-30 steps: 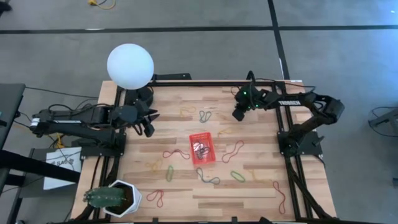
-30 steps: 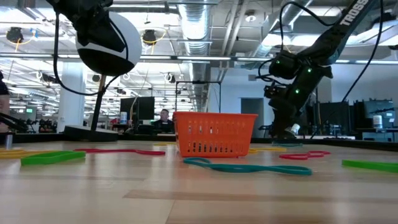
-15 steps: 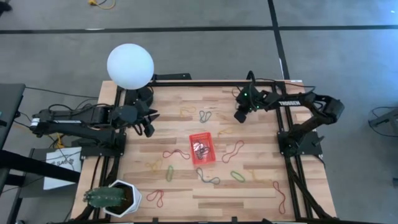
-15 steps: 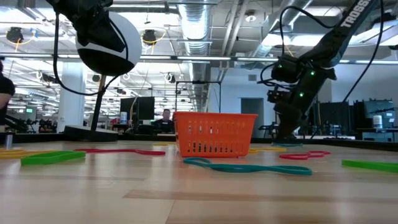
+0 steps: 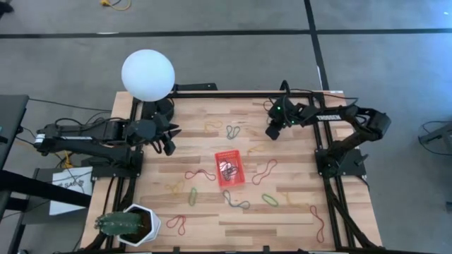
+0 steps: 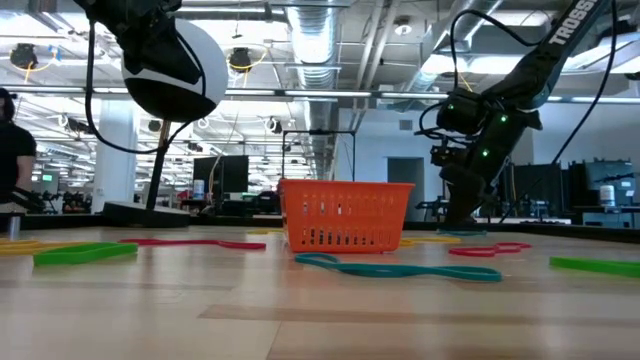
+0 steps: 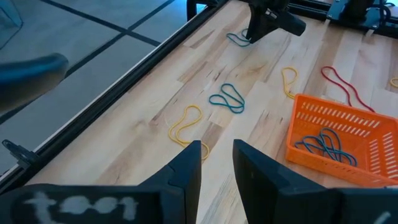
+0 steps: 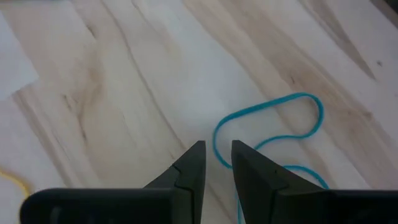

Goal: Pick and place items into bin
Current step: Put the blue rubber band into the orange bin

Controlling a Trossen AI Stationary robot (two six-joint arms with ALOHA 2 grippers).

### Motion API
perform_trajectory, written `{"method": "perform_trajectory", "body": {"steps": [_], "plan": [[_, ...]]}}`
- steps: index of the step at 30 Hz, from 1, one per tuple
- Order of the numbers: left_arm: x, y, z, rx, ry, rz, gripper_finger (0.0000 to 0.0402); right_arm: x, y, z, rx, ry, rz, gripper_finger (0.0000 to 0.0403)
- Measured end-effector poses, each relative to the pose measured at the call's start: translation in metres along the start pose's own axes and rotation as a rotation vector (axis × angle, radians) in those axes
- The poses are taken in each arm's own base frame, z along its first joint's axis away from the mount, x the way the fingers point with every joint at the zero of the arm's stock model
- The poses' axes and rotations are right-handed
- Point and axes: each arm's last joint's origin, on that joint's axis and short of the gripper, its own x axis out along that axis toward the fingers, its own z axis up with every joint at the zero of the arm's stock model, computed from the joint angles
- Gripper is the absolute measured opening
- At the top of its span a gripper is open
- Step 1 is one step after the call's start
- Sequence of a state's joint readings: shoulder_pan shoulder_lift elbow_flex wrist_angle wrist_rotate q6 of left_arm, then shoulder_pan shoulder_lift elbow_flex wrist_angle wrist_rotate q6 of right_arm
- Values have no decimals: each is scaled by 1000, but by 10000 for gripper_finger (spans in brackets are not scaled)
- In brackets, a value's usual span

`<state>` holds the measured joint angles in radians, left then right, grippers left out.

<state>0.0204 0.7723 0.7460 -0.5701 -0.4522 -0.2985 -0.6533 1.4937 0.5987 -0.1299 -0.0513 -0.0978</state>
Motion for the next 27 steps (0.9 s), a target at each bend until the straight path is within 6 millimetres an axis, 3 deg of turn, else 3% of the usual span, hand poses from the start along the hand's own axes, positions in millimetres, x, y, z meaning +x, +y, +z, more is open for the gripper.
{"method": "perform_trajectory", "body": {"steps": [10, 18, 27], "plan": [[0, 0, 0, -3, 0, 1, 83, 0, 0, 0, 36, 5, -91, 60], [0, 0, 0, -5, -1, 2, 83, 0, 4, 0, 25, 13, -65, 56], [0, 0, 0, -5, -1, 2, 83, 0, 2, 0, 73, 9, -109, 71]]}}
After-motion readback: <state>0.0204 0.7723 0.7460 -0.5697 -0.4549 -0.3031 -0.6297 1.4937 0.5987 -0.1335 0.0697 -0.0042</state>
